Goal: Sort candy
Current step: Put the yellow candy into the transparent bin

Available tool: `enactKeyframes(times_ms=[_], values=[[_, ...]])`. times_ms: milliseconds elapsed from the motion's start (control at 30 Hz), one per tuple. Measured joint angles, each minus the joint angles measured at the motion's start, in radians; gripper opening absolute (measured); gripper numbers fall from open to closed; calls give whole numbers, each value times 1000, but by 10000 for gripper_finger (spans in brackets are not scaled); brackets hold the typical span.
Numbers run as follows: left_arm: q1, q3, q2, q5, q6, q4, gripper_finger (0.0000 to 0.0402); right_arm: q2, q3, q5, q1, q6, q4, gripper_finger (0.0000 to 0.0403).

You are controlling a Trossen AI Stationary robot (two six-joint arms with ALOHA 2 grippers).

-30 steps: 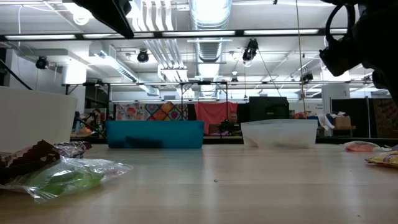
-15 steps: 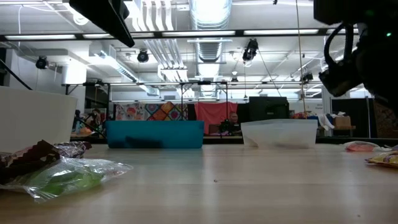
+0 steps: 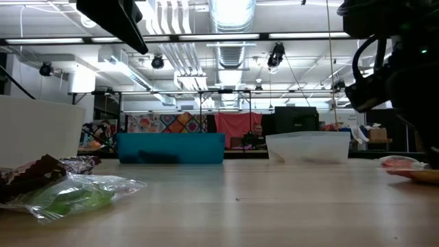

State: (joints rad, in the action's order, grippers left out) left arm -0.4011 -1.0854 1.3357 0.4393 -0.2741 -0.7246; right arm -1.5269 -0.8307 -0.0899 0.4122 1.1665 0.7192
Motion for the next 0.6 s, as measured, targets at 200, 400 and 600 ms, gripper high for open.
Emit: enactKeyframes(times_ms=[200,400,600], values=[[0,1,0,0,0,0,96,24,0,20,0,3,0,15],[0,1,0,0,0,0,96,68,0,34,0,4,1,12],[0,1,0,1,0,0,96,141,0,124,0,1,4,12]])
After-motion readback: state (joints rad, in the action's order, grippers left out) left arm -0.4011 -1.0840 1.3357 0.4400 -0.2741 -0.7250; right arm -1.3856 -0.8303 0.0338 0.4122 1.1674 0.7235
